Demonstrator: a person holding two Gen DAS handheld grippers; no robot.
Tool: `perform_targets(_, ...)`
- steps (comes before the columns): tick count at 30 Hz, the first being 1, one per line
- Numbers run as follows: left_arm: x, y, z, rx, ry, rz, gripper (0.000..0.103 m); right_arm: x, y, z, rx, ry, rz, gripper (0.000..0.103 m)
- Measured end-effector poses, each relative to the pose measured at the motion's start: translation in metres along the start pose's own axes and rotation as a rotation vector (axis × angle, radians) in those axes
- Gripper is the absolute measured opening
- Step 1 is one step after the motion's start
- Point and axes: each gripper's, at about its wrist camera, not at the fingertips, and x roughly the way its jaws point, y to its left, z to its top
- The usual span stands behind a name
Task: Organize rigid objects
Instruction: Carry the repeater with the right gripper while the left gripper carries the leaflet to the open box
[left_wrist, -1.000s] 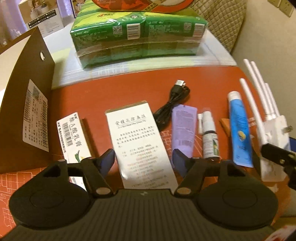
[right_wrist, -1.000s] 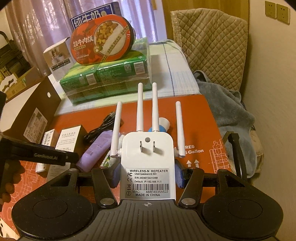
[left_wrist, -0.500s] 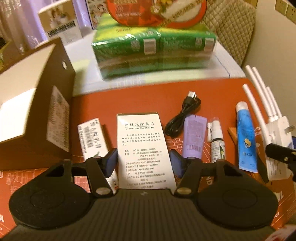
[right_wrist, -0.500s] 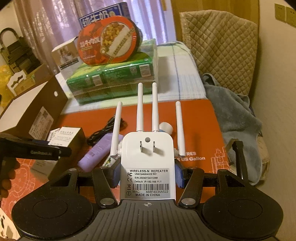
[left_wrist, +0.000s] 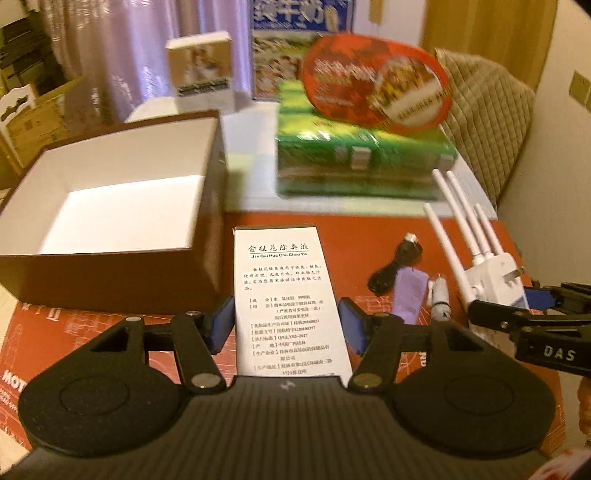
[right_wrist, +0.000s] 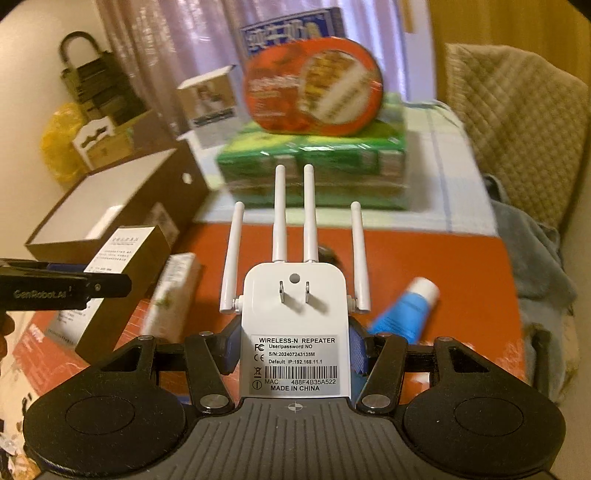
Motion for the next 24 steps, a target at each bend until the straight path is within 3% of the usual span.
perform_targets(5,-0.021,0.035,0.009,-0.049,-0.047,0.001,0.057,0.008,0.032,0.020,-0.028,-0.013,0.046,0.053)
perform_targets(13,-0.052,0.091,0.034,-0.041,-0.130,-0.014,0.057,0.026,0.093,0.055,-0.040,-0.048,0.101,0.053)
perform_targets(24,-0.037,0.190,0.064,-0.054,-0.143,0.065,0.057,0.077,0.184,0.098,-0.046,-0.043,0.172,0.053)
